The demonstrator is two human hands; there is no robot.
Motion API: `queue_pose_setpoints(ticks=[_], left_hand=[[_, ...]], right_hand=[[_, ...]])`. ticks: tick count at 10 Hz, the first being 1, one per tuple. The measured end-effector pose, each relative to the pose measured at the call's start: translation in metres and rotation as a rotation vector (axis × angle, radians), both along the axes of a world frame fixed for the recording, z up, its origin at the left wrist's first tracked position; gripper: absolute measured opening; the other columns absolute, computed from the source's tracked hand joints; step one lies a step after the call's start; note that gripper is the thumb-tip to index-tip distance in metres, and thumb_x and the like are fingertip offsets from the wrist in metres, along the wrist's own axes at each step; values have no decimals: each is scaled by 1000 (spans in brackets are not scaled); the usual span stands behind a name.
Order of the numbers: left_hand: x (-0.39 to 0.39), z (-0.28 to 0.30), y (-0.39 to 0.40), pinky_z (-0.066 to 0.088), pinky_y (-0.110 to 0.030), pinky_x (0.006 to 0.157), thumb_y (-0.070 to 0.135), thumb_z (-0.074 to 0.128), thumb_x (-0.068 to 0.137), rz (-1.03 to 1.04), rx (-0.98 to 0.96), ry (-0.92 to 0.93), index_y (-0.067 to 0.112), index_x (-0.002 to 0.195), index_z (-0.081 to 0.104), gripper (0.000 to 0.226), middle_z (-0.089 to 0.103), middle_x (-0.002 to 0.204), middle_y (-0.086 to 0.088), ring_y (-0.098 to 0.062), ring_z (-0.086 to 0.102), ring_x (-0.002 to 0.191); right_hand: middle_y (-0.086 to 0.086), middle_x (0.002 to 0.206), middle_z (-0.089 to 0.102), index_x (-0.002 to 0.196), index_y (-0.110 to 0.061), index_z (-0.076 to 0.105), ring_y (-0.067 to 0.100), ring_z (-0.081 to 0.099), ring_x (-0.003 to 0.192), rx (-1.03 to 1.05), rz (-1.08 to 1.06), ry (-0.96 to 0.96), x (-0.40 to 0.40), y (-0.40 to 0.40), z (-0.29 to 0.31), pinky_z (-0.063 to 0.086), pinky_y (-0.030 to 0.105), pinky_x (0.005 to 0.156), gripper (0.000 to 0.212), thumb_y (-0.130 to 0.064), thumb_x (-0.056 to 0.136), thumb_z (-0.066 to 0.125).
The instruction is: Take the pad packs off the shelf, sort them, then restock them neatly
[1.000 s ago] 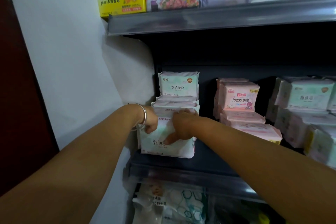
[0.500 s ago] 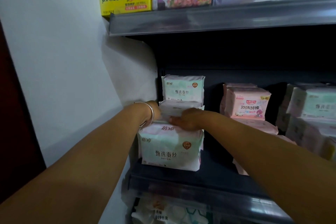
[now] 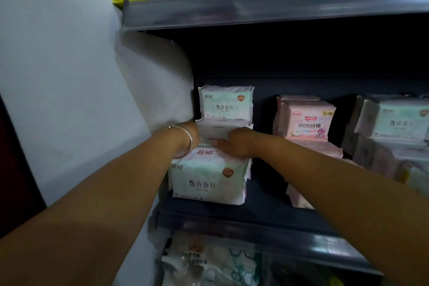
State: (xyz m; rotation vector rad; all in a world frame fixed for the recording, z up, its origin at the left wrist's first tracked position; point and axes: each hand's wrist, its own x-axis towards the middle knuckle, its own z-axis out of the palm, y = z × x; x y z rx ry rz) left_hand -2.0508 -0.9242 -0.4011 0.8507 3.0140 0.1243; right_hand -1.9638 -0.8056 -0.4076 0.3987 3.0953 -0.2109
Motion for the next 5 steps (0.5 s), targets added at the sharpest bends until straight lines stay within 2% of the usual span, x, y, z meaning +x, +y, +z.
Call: queue_pose_setpoints(ticks=[1, 2, 4, 5], left_hand=[[26, 1, -8, 40, -33, 103, 0, 45, 92, -26, 28, 121, 4, 138, 40, 46, 50, 134, -15, -29, 51, 120], [42, 1, -16, 39, -33, 104, 4, 45, 93, -23, 5, 147, 6, 139, 40, 46, 47, 137, -15, -29, 49, 122], [82, -15, -24, 33, -30, 105, -1, 43, 91, -74, 168, 181, 15, 138, 44, 50, 40, 144, -10, -27, 39, 131], [104, -26, -23, 25, -34, 107, 0, 47, 87, -59, 297, 311, 23, 135, 47, 52, 39, 144, -1, -23, 29, 134]], right_hand=[[14, 138, 48, 137, -11, 46, 30, 47, 123, 1, 100, -14, 24, -5, -5, 40, 38, 104, 75, -67, 90, 28], [12, 133, 53, 126, -15, 58, 29, 48, 123, 18, 153, -58, 35, -9, -6, 39, 40, 104, 72, -69, 89, 29], [15, 150, 27, 145, -9, 29, 35, 21, 140, 162, 102, 67, 67, -21, -19, 22, 49, 114, 74, -60, 92, 37], [14, 152, 22, 146, -9, 26, 30, 14, 143, 243, 146, 198, 95, -18, -31, 15, 46, 116, 68, -49, 94, 43]])
